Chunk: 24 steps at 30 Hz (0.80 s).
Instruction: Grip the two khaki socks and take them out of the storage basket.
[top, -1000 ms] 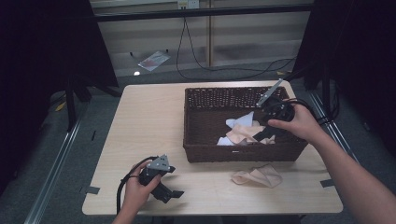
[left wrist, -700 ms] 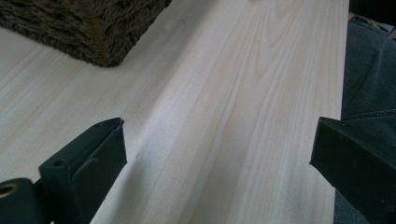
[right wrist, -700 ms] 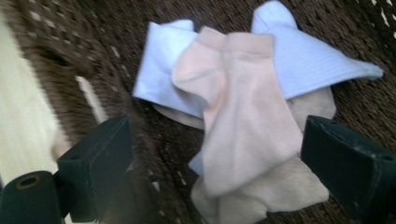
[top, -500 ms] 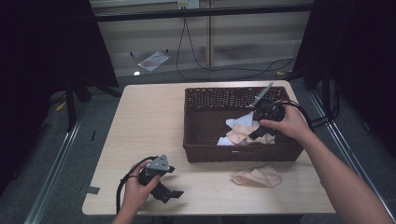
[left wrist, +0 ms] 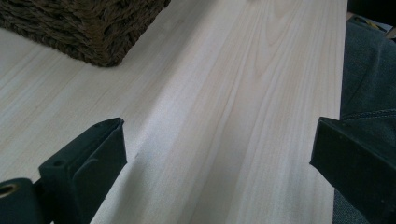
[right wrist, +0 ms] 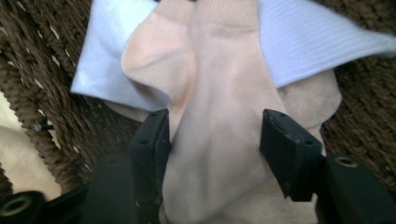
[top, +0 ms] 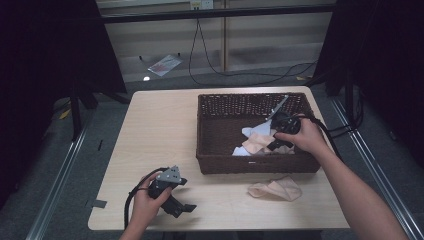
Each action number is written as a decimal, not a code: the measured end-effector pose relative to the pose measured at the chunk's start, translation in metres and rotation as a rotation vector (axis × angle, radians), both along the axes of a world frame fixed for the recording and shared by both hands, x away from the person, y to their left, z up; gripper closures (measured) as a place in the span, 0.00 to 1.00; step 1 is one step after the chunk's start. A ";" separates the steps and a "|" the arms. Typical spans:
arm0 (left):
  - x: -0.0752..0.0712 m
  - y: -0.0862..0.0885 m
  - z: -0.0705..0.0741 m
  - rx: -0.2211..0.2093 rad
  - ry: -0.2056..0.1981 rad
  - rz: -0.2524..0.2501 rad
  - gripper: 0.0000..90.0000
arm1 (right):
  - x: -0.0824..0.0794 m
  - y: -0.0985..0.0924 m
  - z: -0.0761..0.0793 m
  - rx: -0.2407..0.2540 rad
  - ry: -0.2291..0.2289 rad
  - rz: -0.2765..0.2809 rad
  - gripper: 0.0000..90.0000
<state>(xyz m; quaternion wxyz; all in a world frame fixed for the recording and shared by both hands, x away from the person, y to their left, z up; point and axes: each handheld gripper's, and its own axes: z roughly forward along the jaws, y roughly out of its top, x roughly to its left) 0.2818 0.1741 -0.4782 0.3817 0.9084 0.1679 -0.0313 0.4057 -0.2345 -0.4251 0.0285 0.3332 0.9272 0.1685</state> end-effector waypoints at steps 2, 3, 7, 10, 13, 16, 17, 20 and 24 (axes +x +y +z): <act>0.001 0.000 0.000 0.009 0.001 -0.006 0.04 | -0.001 -0.001 -0.003 -0.010 0.001 0.006 0.61; 0.001 0.000 0.000 0.009 0.001 -0.006 0.04 | -0.001 -0.001 -0.003 -0.010 0.001 0.006 0.61; 0.001 -0.001 -0.001 0.002 -0.001 -0.006 0.04 | -0.002 0.000 -0.004 -0.010 0.014 0.008 0.94; 0.000 -0.001 -0.001 -0.003 0.002 -0.001 0.04 | -0.003 0.002 -0.004 -0.016 0.031 0.023 0.98; 0.000 0.000 0.000 0.012 0.001 0.004 0.04 | -0.004 0.003 0.000 -0.010 0.043 0.024 0.99; 0.000 0.000 0.000 -0.002 0.000 0.002 0.04 | -0.005 0.001 0.008 0.001 0.050 0.016 0.99; 0.000 0.000 0.000 -0.001 0.000 0.002 0.04 | -0.005 0.000 0.011 0.012 0.047 0.019 0.99; 0.000 0.000 0.000 0.006 0.000 0.001 0.04 | -0.006 -0.004 0.021 0.053 0.062 -0.008 0.99; 0.000 -0.001 -0.001 -0.001 -0.003 -0.004 0.04 | -0.009 -0.010 0.035 0.085 0.064 -0.013 0.99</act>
